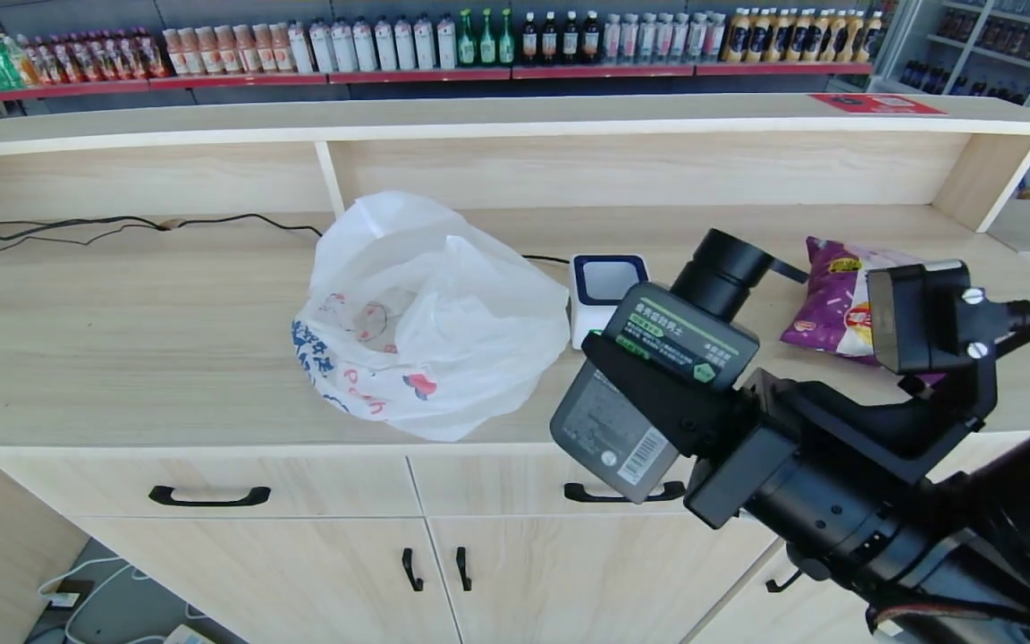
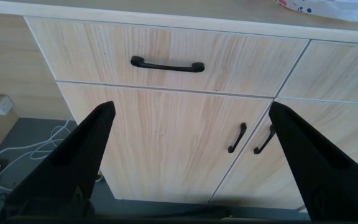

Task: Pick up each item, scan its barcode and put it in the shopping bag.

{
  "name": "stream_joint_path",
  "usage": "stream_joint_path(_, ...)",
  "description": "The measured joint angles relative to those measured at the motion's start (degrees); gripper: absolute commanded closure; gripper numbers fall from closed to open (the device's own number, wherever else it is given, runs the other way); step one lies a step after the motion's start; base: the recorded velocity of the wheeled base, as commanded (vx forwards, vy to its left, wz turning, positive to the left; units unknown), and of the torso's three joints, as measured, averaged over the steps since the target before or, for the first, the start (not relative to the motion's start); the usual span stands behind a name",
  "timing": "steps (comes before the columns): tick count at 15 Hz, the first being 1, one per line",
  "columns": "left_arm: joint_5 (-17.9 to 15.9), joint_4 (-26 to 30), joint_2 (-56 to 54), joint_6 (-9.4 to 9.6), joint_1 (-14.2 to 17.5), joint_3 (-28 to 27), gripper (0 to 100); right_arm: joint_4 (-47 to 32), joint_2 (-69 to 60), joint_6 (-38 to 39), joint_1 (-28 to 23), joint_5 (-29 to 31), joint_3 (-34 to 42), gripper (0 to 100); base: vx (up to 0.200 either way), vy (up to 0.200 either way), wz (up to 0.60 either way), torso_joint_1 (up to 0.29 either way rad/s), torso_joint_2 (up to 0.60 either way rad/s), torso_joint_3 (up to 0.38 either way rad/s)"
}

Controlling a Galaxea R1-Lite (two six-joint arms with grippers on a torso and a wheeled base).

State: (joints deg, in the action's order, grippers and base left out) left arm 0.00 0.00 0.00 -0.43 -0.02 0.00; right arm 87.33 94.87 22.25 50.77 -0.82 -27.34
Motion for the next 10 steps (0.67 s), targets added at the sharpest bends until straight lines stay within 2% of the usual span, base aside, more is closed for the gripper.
stream_joint_path(4,0.0,0.0,0.0,0.00,0.0,0.0,0,-0.1,-0.2,16.2,4.1,0.0,-7.9,100,0.000,0.000,0.00,0.000,0.00,0.000)
stream_joint_path(7,0.0,0.0,0.0,0.00,0.0,0.0,0,0.0,-0.6,25.8,5.9,-0.1,-9.0,100,0.000,0.000,0.00,0.000,0.00,0.000)
stream_joint_path(10,0.0,0.0,0.0,0.02,0.0,0.0,0,0.0,-1.9,28.6,8.6,-3.0,-8.5,100,0.000,0.000,0.00,0.000,0.00,0.000)
